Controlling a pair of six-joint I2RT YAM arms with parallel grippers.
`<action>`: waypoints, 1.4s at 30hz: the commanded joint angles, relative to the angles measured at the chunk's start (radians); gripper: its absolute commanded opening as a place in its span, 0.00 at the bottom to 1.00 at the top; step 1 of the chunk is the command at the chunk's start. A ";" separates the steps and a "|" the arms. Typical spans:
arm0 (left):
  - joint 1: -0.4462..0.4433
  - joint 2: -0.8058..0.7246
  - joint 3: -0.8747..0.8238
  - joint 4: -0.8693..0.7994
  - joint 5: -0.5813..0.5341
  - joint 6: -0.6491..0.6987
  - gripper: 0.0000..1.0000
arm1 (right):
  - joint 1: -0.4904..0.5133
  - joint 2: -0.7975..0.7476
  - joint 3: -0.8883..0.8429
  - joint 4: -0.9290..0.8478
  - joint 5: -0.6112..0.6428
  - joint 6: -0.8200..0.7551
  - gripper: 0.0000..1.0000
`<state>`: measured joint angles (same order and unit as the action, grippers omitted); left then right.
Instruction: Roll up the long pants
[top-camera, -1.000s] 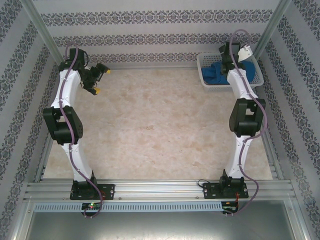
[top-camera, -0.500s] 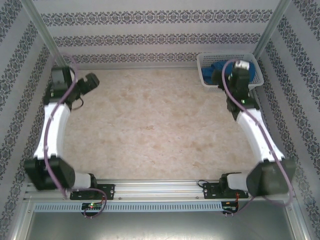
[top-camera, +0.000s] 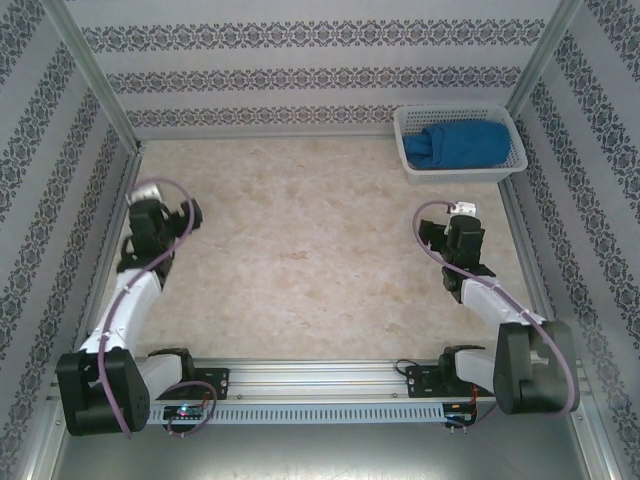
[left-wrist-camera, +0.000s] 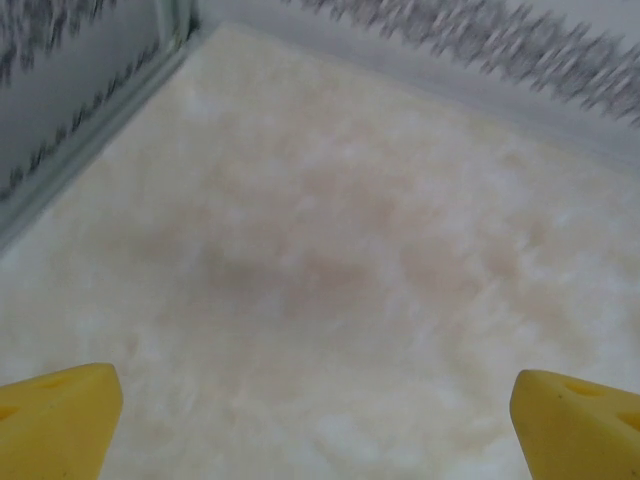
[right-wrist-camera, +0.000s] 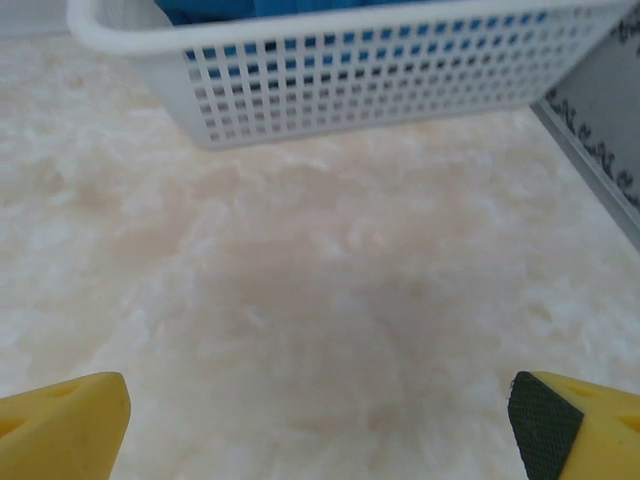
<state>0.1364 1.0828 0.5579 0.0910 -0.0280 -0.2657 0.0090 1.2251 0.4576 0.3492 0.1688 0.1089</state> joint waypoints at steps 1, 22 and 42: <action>-0.011 -0.059 -0.254 0.472 -0.071 0.048 1.00 | 0.003 0.075 0.013 0.215 -0.031 -0.040 0.98; -0.123 0.483 -0.144 0.740 0.101 0.266 1.00 | 0.028 0.284 -0.075 0.547 -0.056 -0.074 0.98; -0.123 0.481 -0.139 0.731 0.099 0.266 1.00 | 0.026 0.283 -0.079 0.551 -0.060 -0.074 0.98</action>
<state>0.0143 1.5692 0.4007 0.7910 0.0708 -0.0216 0.0364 1.5211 0.3767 0.8654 0.1219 0.0429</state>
